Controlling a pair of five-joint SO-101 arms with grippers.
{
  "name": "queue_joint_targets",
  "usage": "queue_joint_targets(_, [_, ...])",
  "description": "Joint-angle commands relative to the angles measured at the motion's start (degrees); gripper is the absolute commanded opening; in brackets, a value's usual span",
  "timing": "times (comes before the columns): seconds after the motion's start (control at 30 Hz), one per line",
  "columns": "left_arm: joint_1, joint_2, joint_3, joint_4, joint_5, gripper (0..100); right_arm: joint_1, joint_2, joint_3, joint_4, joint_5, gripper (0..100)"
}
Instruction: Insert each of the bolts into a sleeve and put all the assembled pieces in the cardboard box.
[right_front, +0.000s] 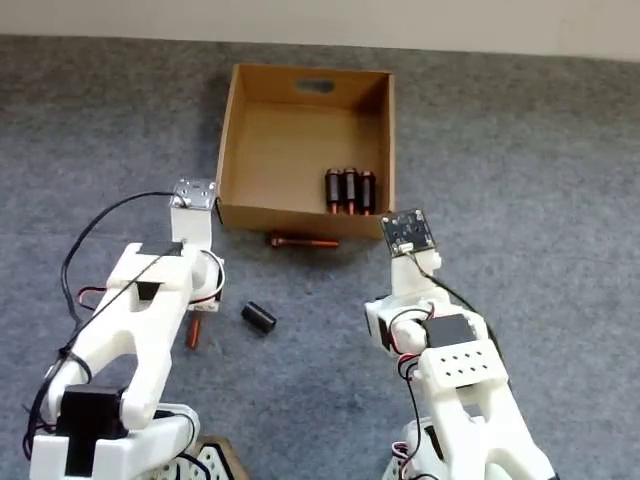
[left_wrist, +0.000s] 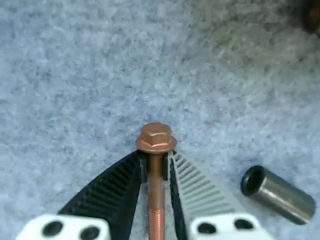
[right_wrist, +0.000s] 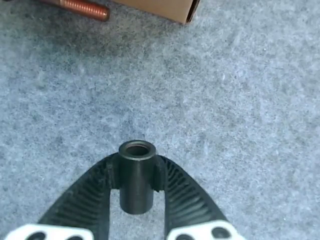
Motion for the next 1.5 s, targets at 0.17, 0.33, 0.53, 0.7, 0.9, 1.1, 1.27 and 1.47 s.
queue_joint_targets(0.17, [4.97,-1.80,-6.81,-0.79,0.09,3,0.66,-1.19,-0.22,-0.75,-0.35,0.6])
queue_joint_targets(0.33, [9.63,-1.54,-10.51,0.18,0.09,3,0.66,-1.19,-0.22,-0.75,-0.35,0.6])
queue_joint_targets(0.53, [10.51,4.62,-19.47,11.96,0.09,4,0.66,-1.19,-0.22,-0.75,-0.35,0.6])
queue_joint_targets(0.7, [10.59,18.51,-33.27,22.77,0.00,4,0.66,-1.19,-0.22,-0.75,-0.35,0.6])
queue_joint_targets(0.9, [10.33,33.10,-46.20,28.04,0.26,4,0.66,-1.10,-0.22,-0.75,-0.35,0.6])
queue_joint_targets(1.1, [10.51,41.19,-53.76,33.67,0.26,4,0.66,-1.10,-0.22,-0.75,-0.26,0.6])
queue_joint_targets(1.27, [10.51,42.59,-54.64,34.73,0.09,4,0.66,-1.10,-0.22,-0.75,-0.18,0.6])
queue_joint_targets(1.47, [10.59,42.95,-54.37,34.46,0.00,3,0.66,-1.10,-0.22,-0.75,-0.18,0.6])
